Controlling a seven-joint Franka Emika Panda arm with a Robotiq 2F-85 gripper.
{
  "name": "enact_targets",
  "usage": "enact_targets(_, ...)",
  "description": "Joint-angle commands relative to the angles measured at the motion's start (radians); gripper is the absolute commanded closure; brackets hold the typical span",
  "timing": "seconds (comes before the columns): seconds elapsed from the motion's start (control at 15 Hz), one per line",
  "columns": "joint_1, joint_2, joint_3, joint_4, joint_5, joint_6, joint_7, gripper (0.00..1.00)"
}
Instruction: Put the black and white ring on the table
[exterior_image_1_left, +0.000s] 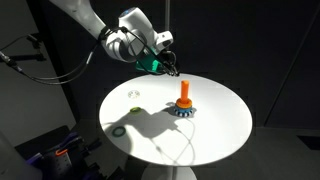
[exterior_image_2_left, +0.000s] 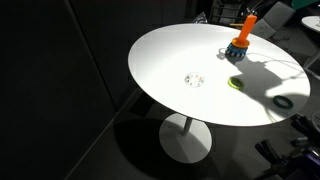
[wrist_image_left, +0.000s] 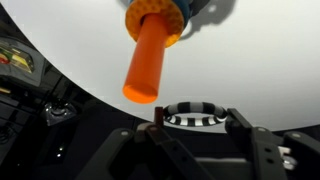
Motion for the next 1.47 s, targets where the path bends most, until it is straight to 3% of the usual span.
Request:
enact_targets(0.0,-0.057,-0.079,0.107,-0.052,0.1,-0.109,-0.114,0.61)
enact_targets(0.4,-0.079,-0.088,0.148,-0.081,0.265,-0.223,-0.275,0.61)
enact_targets(0.8,-0.075,-0.079,0.146,-0.122,0.344,-0.309,-0.385,0.61)
enact_targets(0.87,-0.089,-0.077,0.16,-0.125,0.333,-0.33,-0.382,0.23)
enact_targets(0.93,-0.088,-0.075,0.158,-0.13,0.325,-0.346,-0.381,0.09)
enact_targets(1.07,-0.087,-0.076,0.157,-0.132,0.314,-0.387,-0.379,0.0)
enact_targets(1.4,-0.09,-0.085,0.152,-0.102,0.325,-0.591,-0.405,0.0)
